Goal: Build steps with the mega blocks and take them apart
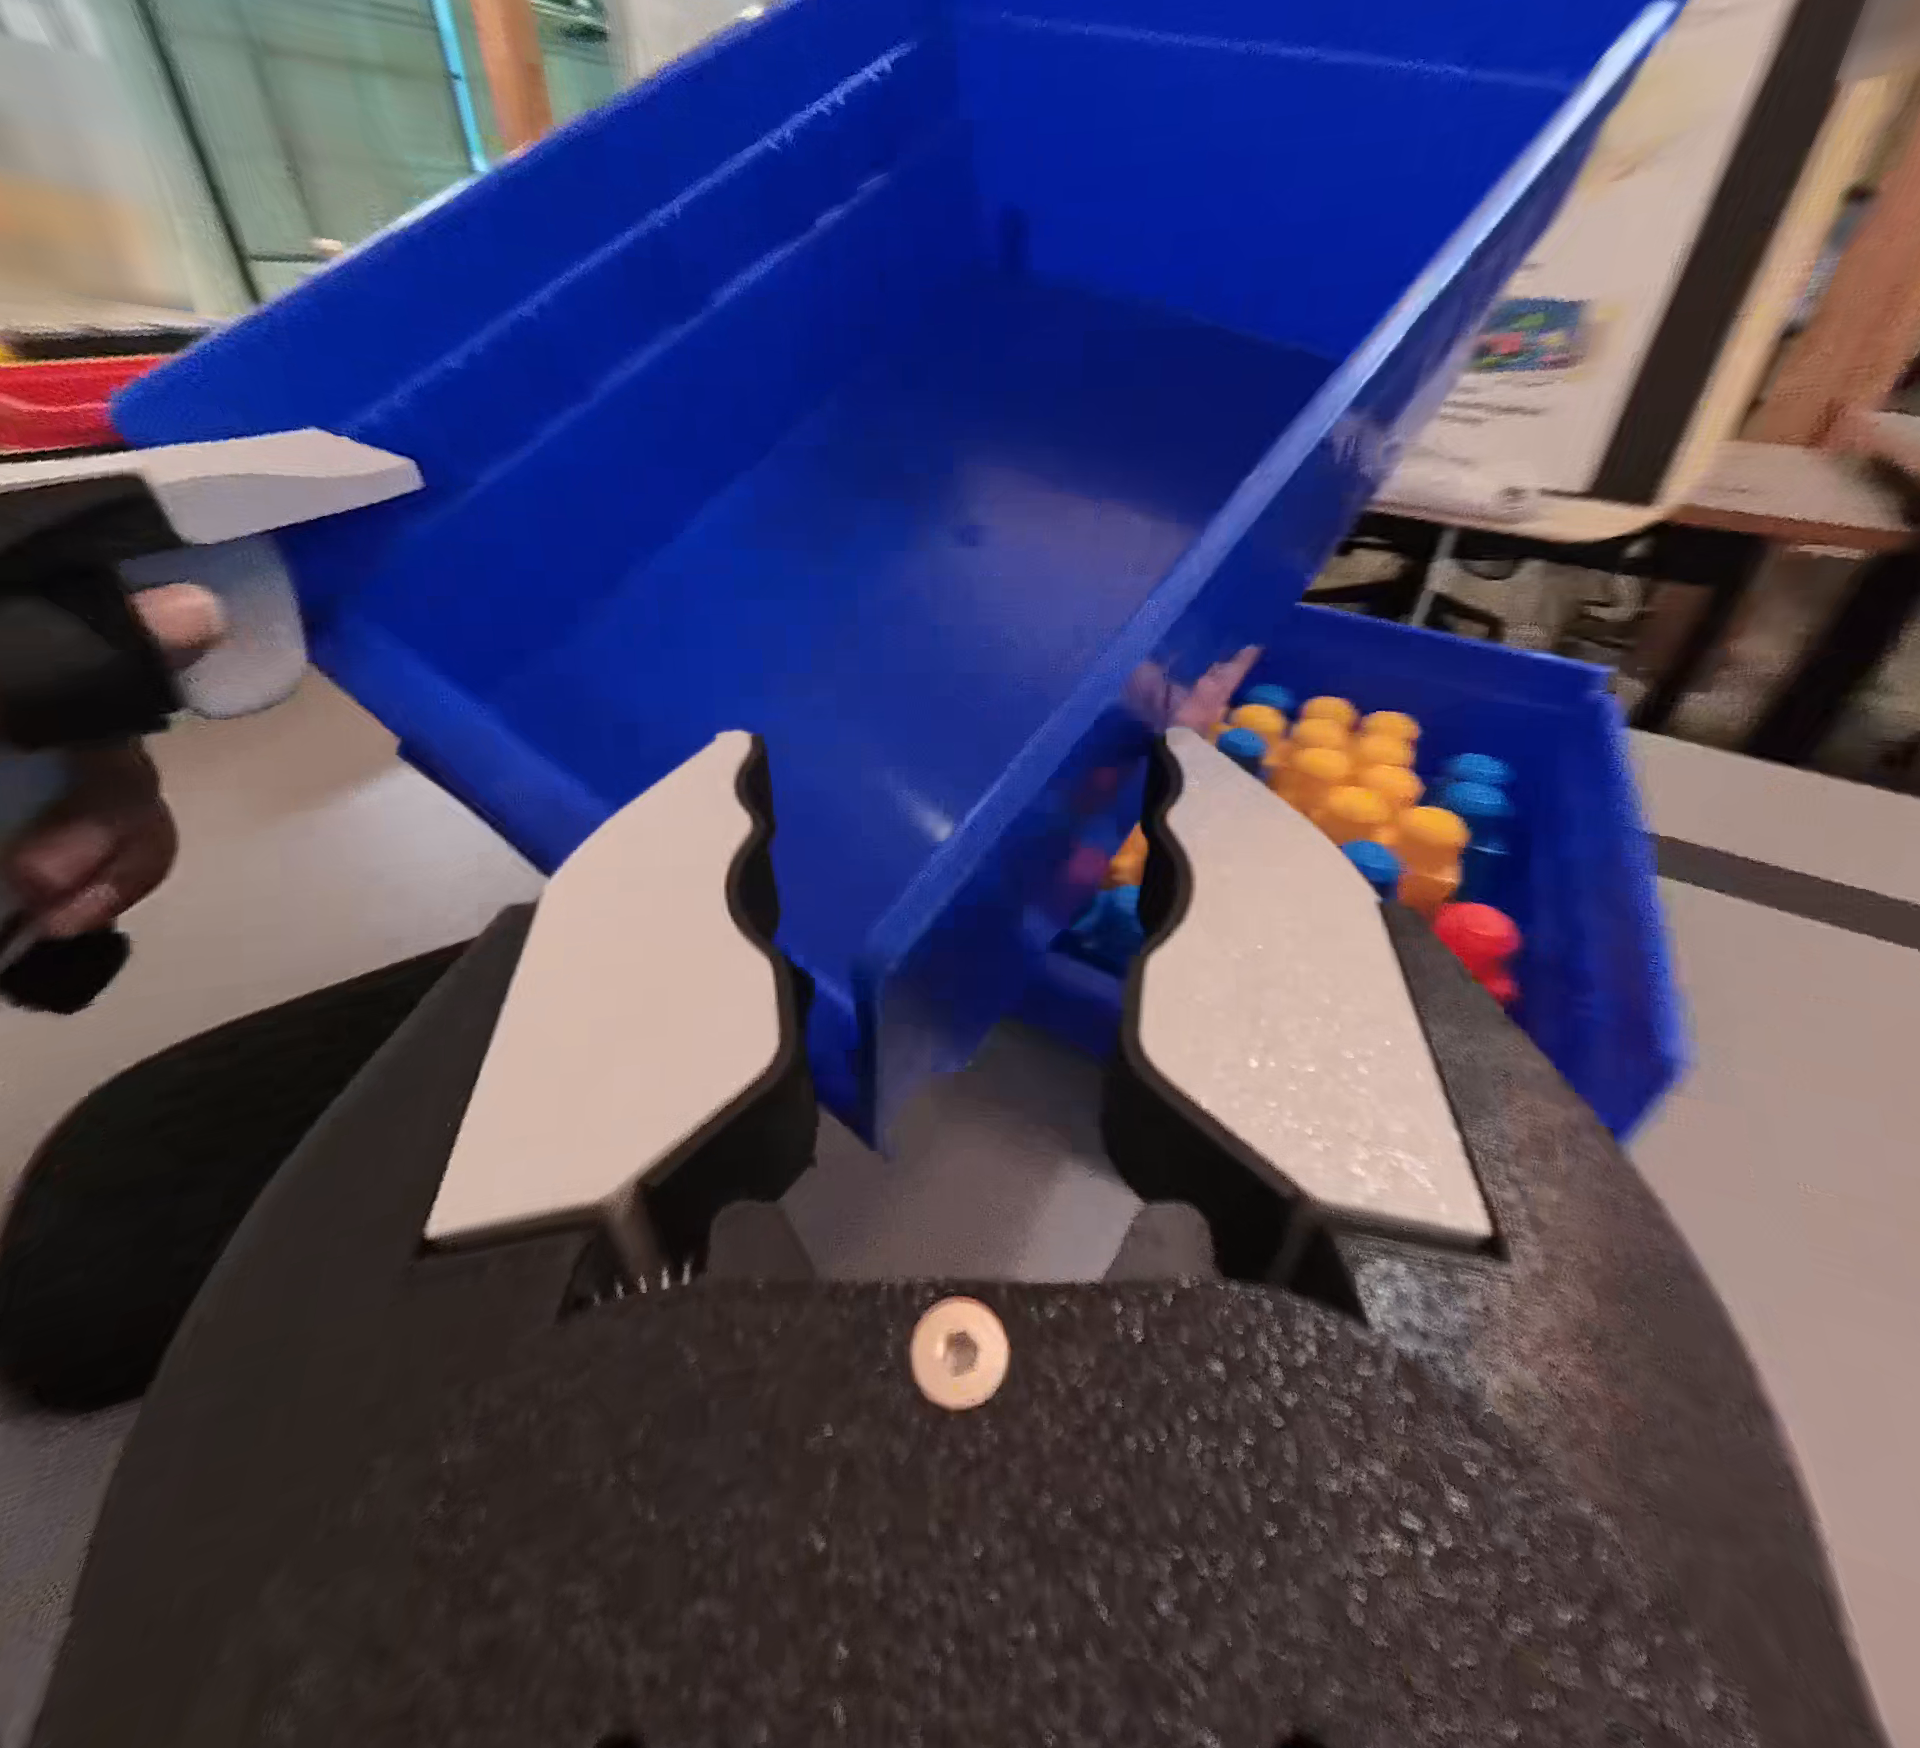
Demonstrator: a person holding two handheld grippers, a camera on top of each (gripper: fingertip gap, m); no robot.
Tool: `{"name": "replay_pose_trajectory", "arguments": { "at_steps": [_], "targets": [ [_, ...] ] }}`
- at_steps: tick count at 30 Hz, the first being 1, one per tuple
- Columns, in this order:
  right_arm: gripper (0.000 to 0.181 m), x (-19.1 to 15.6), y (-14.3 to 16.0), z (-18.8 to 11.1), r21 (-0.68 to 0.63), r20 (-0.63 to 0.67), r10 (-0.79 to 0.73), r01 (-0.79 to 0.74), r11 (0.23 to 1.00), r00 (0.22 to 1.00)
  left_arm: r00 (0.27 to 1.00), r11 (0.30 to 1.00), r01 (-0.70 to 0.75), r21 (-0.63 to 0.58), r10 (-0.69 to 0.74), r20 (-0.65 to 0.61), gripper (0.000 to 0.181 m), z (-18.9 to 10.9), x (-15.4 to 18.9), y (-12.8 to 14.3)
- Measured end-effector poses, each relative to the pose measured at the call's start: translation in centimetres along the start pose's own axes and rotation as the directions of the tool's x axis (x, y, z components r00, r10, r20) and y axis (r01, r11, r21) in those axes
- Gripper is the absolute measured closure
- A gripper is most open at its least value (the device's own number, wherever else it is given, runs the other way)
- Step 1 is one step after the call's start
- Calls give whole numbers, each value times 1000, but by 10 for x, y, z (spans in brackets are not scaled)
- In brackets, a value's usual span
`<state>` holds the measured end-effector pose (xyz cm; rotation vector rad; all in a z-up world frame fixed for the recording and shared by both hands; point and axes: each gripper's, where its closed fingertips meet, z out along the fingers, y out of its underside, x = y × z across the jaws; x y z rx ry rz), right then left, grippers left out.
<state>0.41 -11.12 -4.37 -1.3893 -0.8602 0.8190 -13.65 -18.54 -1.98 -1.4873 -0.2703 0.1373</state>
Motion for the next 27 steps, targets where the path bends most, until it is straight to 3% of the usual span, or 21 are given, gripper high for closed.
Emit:
{"name": "replay_pose_trajectory", "arguments": {
  "at_steps": [6, 10, 16, 20, 27],
  "targets": [
    [154, 73, -6, -33, 6, -195, 32, -32, 999, 980, 989, 997, -24, 68, 33, -146, 163, 18, 72, -14],
    [176, 130, -14, -58, 46, -314, 101, -91, 995, 944, 961, 995, -68, 70, 84, -262, 151, 26, 128, -7],
    [178, 191, -33, -88, 119, -377, 168, -132, 984, 911, 893, 994, -75, 77, 101, -439, 144, 24, 188, 0],
    [177, 233, -34, -98, 115, -403, 210, -179, 977, 891, 904, 990, -97, 99, 129, -408, 146, 25, 178, -1],
    [177, 339, 12, -114, 136, -568, 325, -303, 943, 756, 969, 995, -92, 24, 95, -230, 144, 32, 103, 23]
  ]
}}
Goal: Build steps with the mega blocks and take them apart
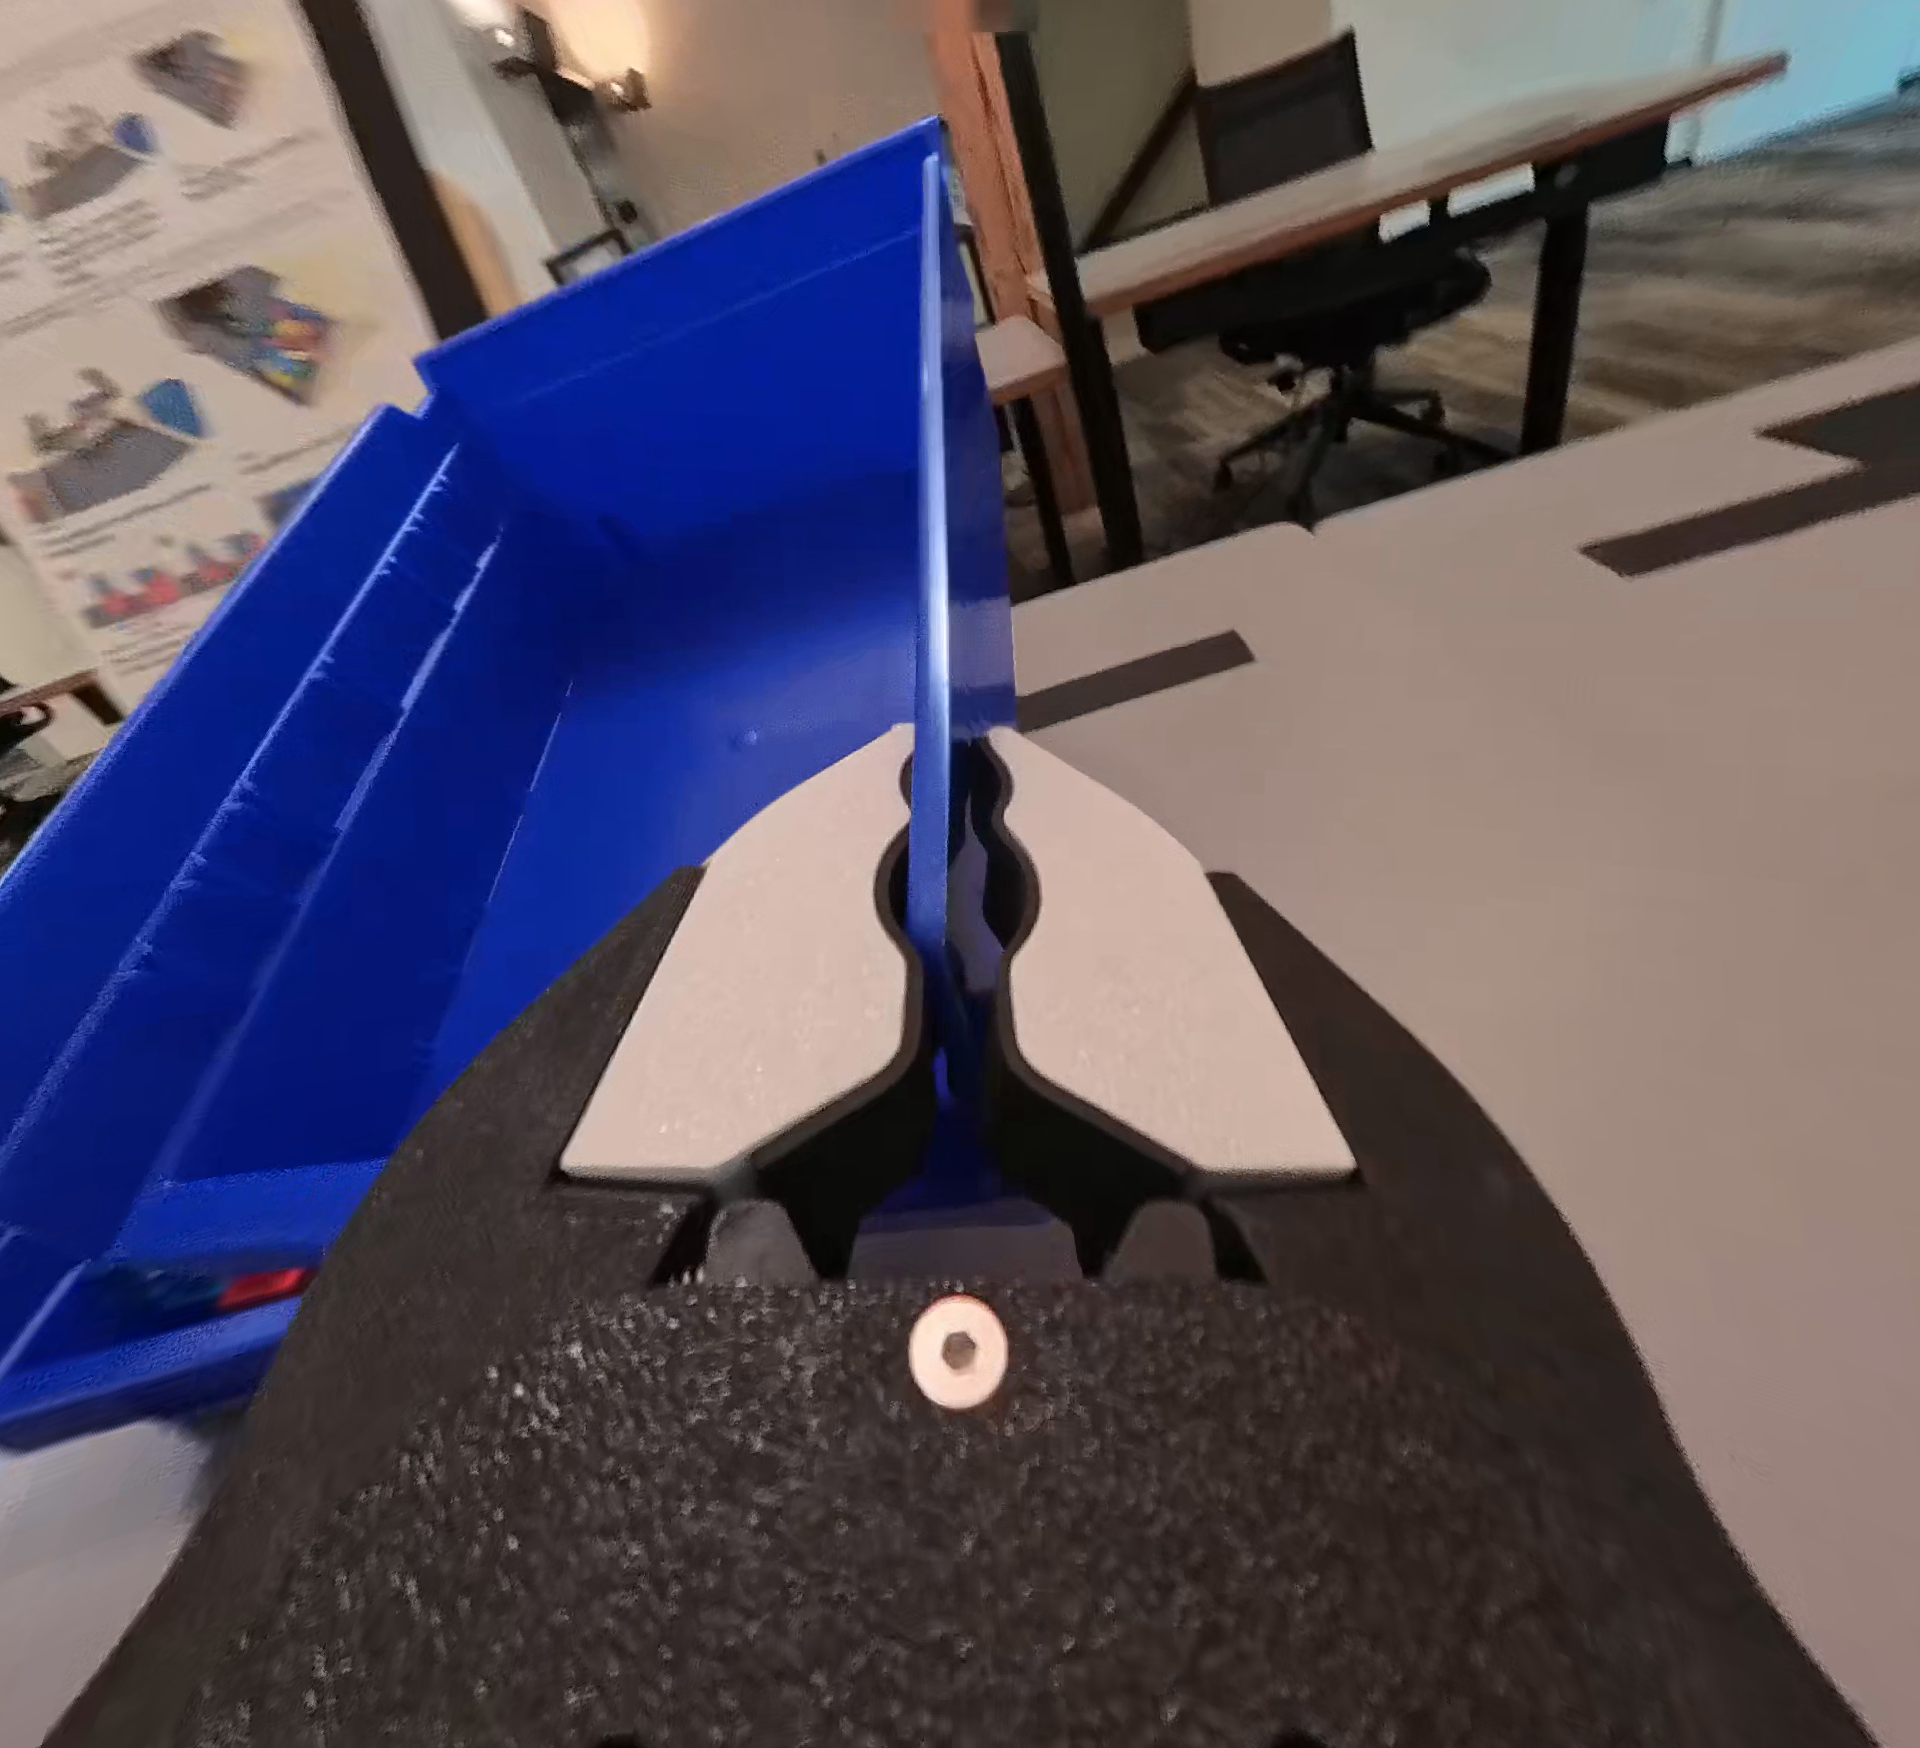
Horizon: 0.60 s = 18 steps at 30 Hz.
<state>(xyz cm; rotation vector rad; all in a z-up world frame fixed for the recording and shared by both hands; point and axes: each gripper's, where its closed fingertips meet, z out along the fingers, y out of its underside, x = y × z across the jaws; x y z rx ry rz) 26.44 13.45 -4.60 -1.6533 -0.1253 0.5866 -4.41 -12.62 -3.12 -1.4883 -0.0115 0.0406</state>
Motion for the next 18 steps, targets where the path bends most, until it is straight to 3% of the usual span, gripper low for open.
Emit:
{"name": "replay_pose_trajectory", "arguments": {
  "at_steps": [4, 9, 15, 18],
  "targets": [
    [176, 45, 26, 42, -109, -73, 10, -18, 994, 997, 998, 996, 34, -84, -29, 59, 140, 6, -32, 28],
    [176, 77, 74, 83, -250, -120, -4, -26, 968, 993, 997, 982, 65, -177, -59, 42, 138, 30, -41, 61],
    [176, 89, 92, 110, -244, -131, -19, -14, 970, 991, 999, 949, 42, -313, -35, 30, 126, 73, -37, 106],
    [145, 81, 79, 106, -208, -82, -15, -2, 978, 996, 998, 916, 38, -399, -18, 54, 130, 88, -42, 129]
  ]
}}
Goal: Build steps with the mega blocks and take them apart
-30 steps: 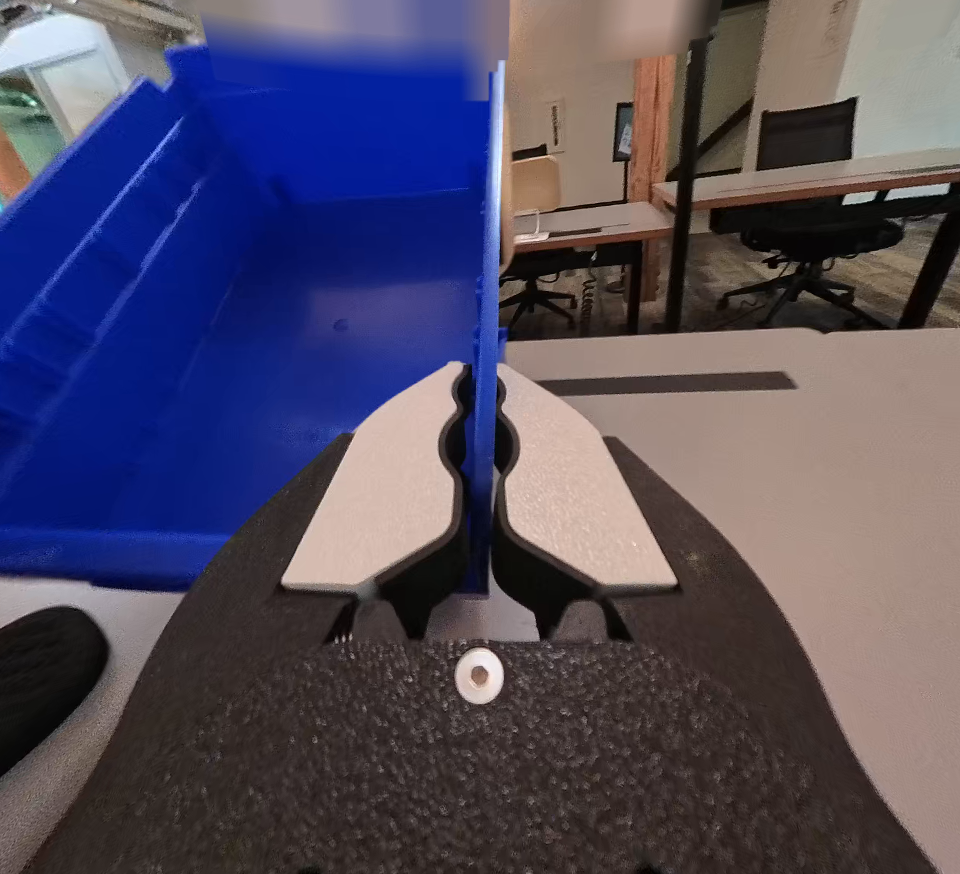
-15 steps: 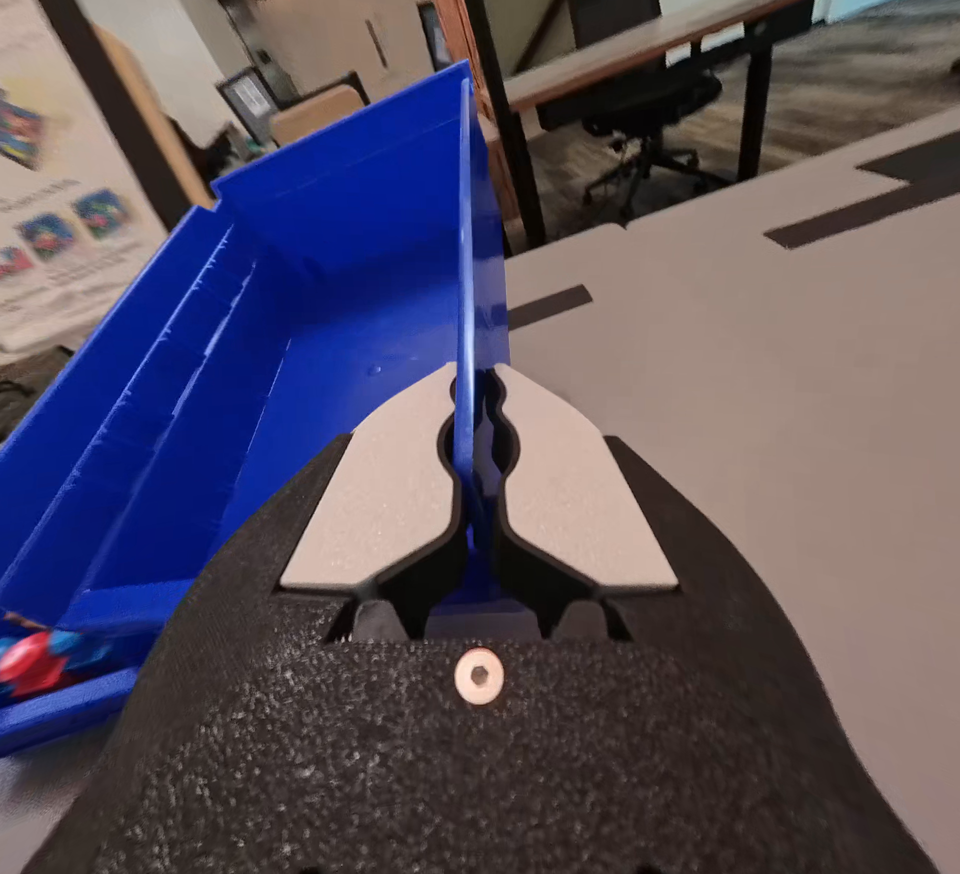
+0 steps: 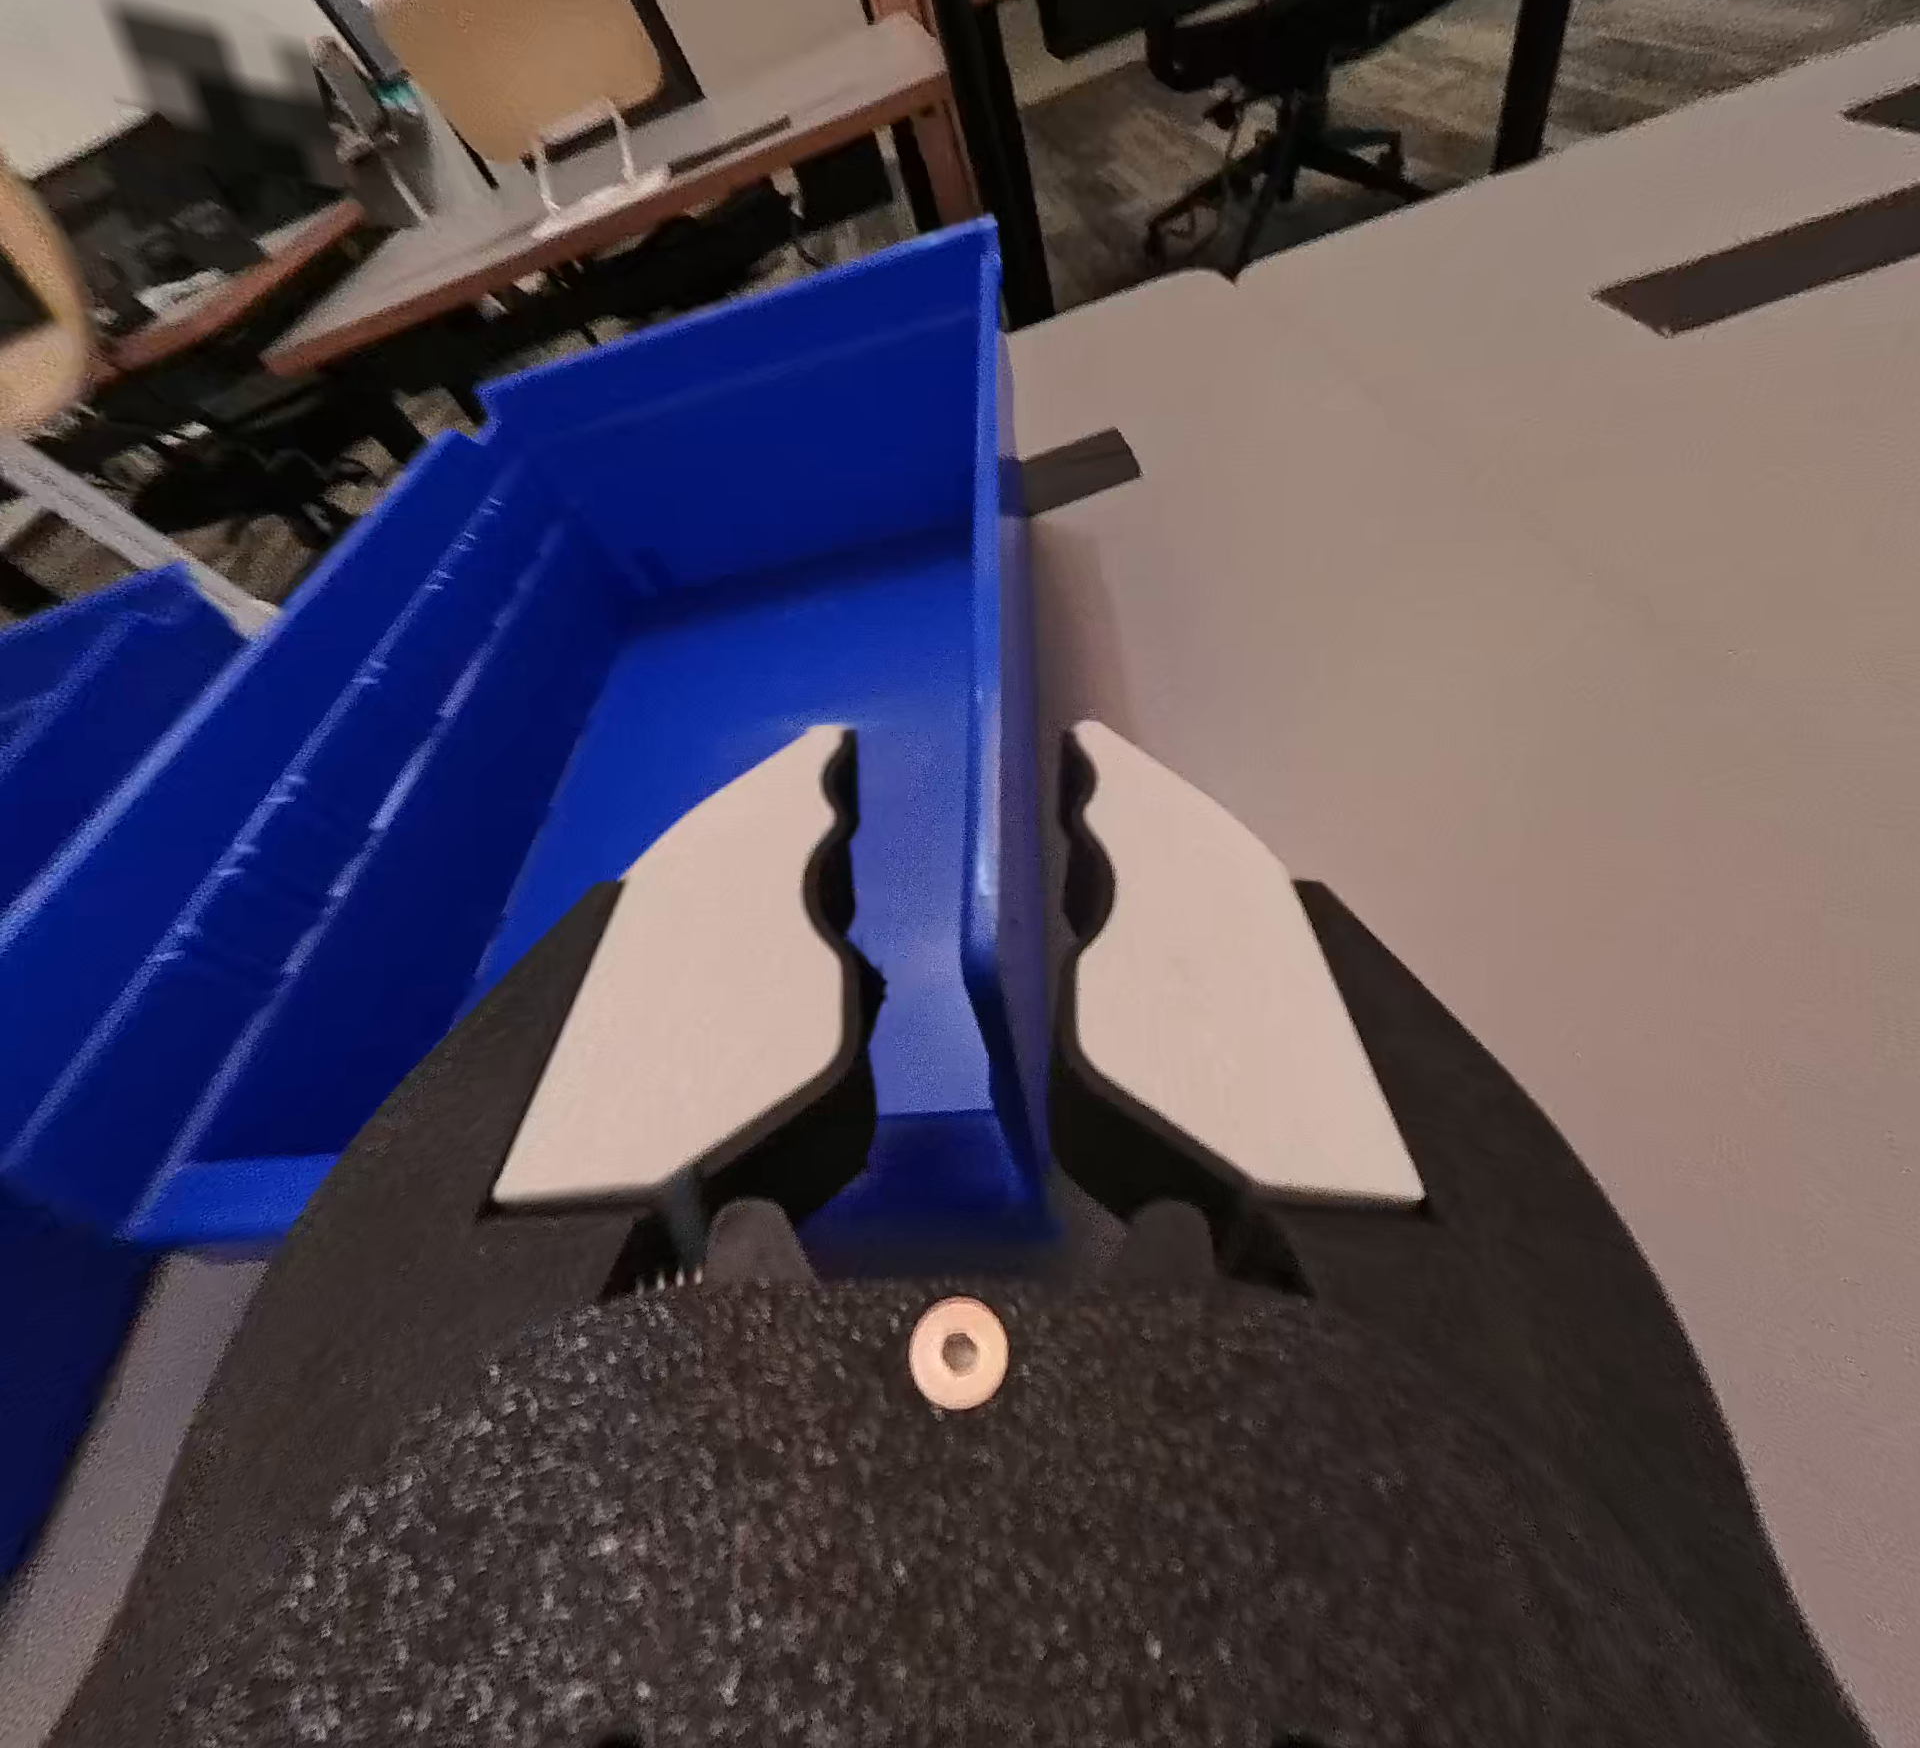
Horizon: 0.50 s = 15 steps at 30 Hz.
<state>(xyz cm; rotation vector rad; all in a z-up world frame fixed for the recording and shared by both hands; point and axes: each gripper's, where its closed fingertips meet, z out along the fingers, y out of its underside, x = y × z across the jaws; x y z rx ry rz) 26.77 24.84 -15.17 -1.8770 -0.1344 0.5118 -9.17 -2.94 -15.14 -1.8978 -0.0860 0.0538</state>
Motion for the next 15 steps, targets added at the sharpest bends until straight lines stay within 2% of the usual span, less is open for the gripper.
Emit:
{"name": "replay_pose_trajectory", "arguments": {
  "at_steps": [3, 5, 8, 15],
  "targets": [
    [131, -12, -9, -19, 24, 55, -22, 21, 999, 998, 1000, 996, 9, -89, -8, 16, 160, 15, -5, 15],
    [131, -21, -13, -34, 53, 76, -59, 55, 997, 995, 1000, 992, 12, -124, -9, 23, 165, 18, -5, 20],
    [131, -43, -12, -57, 82, 136, -71, 60, 995, 988, 995, 990, 10, -144, 5, 104, 174, 11, -23, 22],
    [132, -100, 18, -98, 90, 208, -196, 181, 979, 958, 968, 969, 209, -134, -186, 167, 178, -35, -84, 34]
  ]
}}
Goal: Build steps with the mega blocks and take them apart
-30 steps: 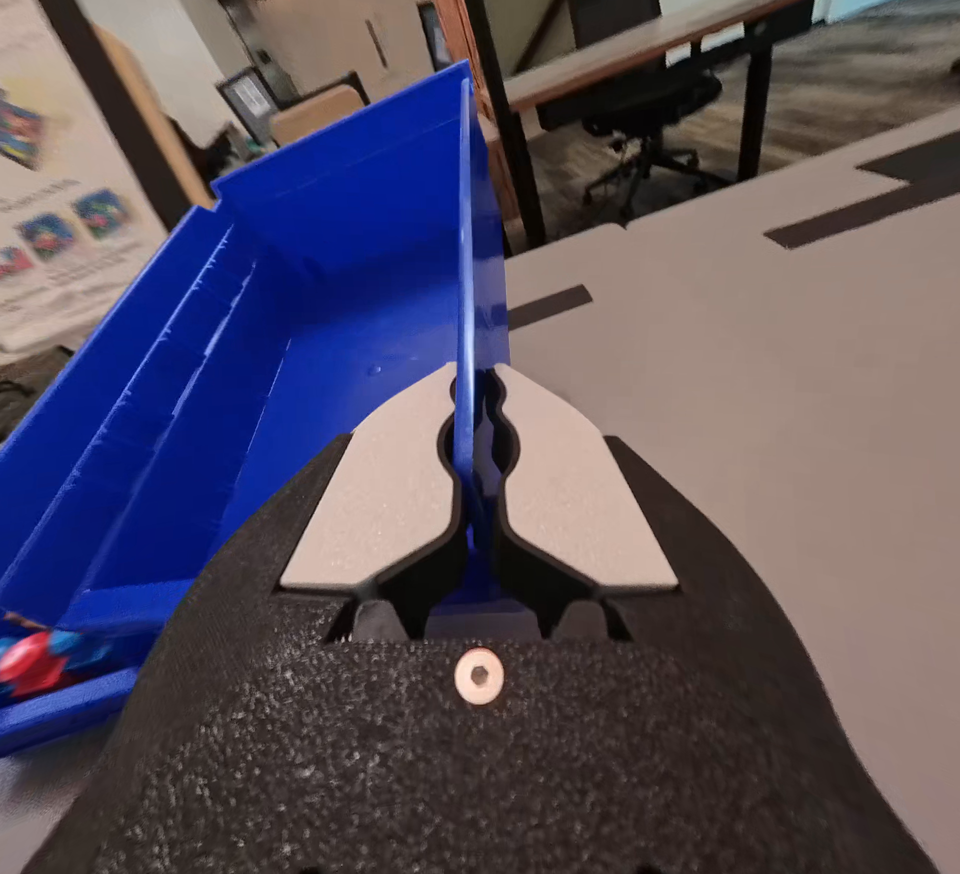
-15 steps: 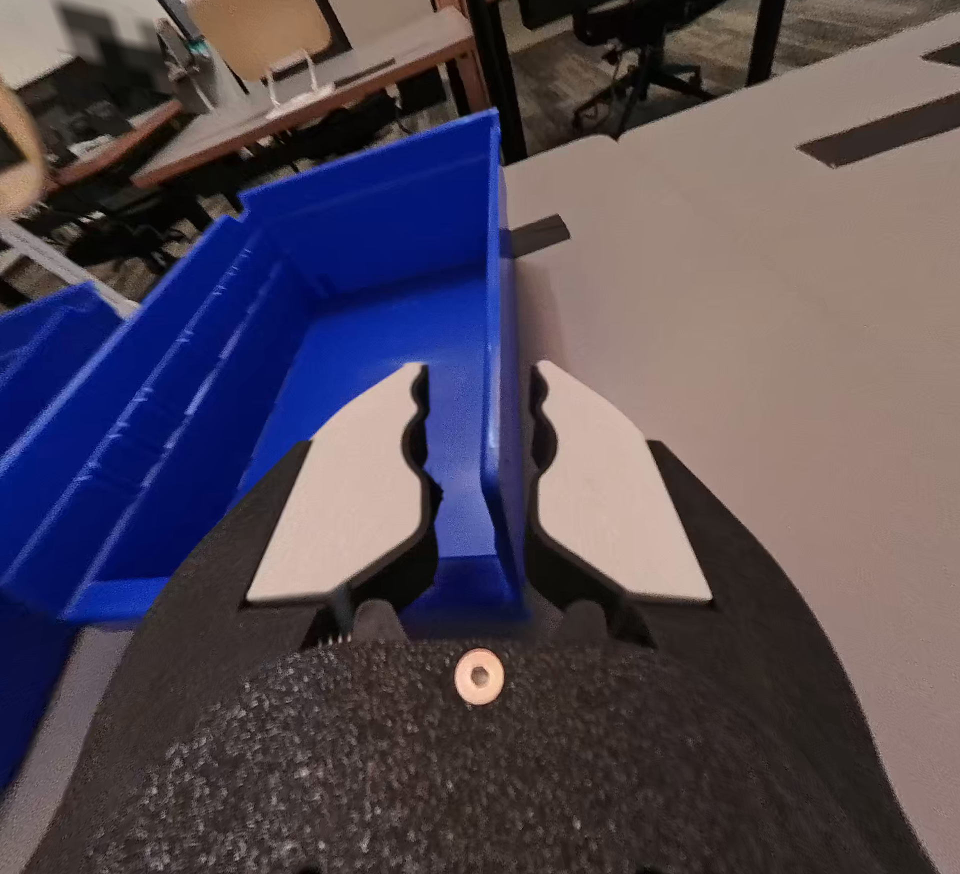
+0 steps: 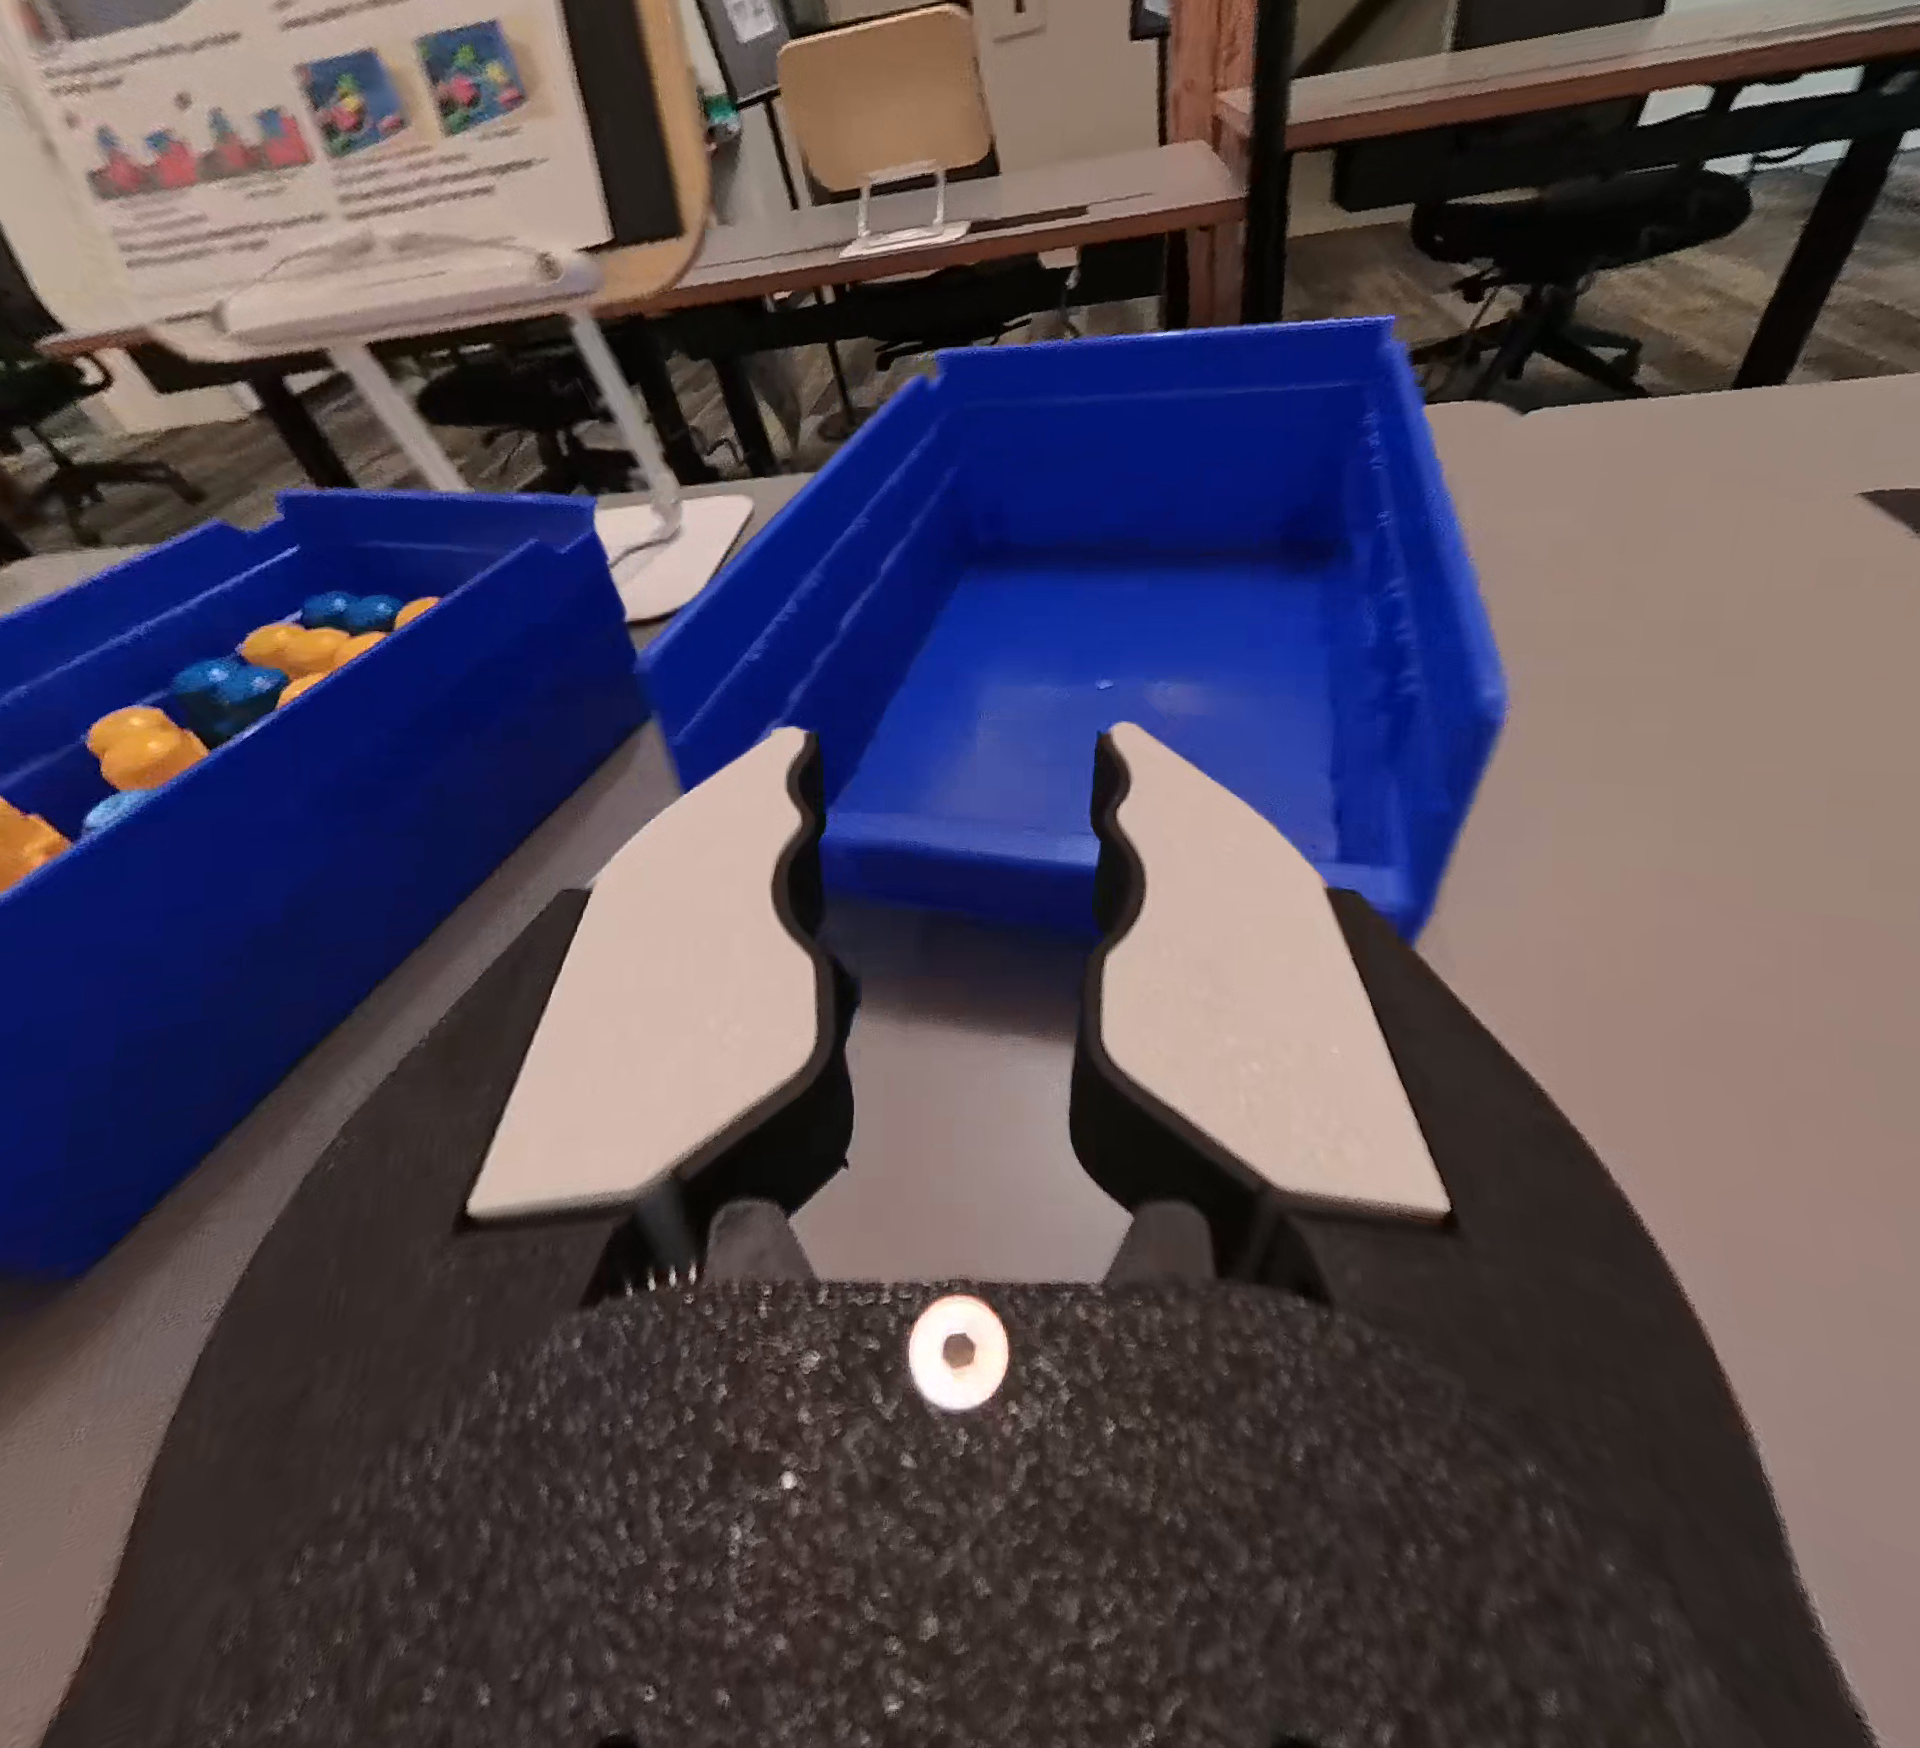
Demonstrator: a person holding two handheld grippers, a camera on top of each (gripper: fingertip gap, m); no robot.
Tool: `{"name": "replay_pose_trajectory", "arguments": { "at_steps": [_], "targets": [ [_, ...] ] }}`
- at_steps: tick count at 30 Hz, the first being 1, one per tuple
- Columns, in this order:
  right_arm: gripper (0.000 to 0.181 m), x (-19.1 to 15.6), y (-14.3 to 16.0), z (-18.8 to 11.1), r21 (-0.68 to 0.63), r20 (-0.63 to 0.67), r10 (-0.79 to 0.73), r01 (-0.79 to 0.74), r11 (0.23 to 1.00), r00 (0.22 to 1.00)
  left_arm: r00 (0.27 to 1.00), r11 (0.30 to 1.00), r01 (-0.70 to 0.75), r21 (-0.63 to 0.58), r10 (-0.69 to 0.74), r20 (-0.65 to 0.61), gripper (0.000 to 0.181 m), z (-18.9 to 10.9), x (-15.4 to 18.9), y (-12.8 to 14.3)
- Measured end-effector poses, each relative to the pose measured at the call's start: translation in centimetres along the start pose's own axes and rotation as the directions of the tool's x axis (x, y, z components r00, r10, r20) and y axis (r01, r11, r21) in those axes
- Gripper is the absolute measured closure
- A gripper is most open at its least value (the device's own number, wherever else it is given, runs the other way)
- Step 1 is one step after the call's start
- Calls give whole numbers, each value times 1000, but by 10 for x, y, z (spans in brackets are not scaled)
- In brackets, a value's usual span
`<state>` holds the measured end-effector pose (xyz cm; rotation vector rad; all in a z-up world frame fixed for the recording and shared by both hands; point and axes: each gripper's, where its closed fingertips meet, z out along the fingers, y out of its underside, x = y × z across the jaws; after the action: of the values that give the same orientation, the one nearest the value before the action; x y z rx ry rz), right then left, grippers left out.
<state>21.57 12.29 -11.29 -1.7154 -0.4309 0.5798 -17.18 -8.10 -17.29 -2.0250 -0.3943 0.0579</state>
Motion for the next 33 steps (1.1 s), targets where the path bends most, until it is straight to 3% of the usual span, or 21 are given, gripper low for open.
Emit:
{"name": "replay_pose_trajectory", "arguments": {
  "at_steps": [6, 12, 19, 25, 31, 33],
  "targets": [
    [137, -42, 7, -8, 20, 76, -27, 26, 999, 997, 985, 994, 99, 44, -104, 140, 178, -34, -71, 6],
    [137, -41, 12, -5, 24, 63, -60, 58, 998, 996, 929, 970, 205, 133, -236, 285, 177, -55, -156, 7],
    [138, -36, 13, -4, 35, 30, -90, 89, 995, 996, 833, 923, 284, 260, -371, 411, 177, -55, -236, -4],
    [138, -36, 19, -1, 22, 26, -77, 76, 997, 997, 776, 897, 301, 325, -428, 463, 177, -40, -268, -18],
    [138, -31, 24, -1, 3, 14, -74, 74, 997, 997, 771, 887, 293, 356, -440, 460, 176, -32, -274, -24],
    [138, -31, 25, -2, 0, 9, -75, 75, 997, 997, 785, 888, 273, 370, -428, 448, 163, -36, -271, -25]
  ]
}}
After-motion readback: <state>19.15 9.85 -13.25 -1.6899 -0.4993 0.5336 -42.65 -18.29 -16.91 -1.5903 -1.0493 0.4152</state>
